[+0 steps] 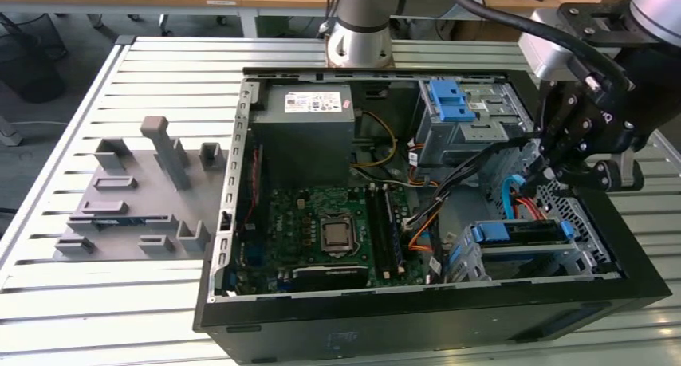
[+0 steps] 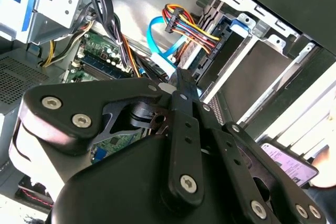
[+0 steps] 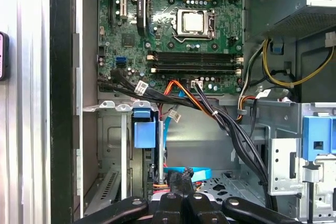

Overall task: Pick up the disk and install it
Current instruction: 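Insert the second disk wire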

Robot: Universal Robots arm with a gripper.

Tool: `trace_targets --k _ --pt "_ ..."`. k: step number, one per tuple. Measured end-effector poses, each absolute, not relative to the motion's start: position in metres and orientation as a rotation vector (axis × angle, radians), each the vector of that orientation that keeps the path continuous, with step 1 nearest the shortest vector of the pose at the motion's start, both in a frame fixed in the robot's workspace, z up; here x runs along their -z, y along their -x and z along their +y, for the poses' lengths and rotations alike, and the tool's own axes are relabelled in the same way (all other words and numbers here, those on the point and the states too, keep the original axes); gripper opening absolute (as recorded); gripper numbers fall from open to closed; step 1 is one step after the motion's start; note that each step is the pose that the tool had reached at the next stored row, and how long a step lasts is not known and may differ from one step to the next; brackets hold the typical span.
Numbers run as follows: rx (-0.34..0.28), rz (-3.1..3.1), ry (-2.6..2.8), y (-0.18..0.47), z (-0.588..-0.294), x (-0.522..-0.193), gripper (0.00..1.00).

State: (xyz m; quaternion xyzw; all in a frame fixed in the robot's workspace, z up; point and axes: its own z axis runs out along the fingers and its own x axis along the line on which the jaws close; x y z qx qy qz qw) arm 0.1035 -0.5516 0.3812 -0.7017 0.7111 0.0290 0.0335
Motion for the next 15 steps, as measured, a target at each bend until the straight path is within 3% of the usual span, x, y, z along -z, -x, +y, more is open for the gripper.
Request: trace_targets --k 15 --pt "-0.084 2.190 2.161 -0.104 -0.551 -0.368 0.11"
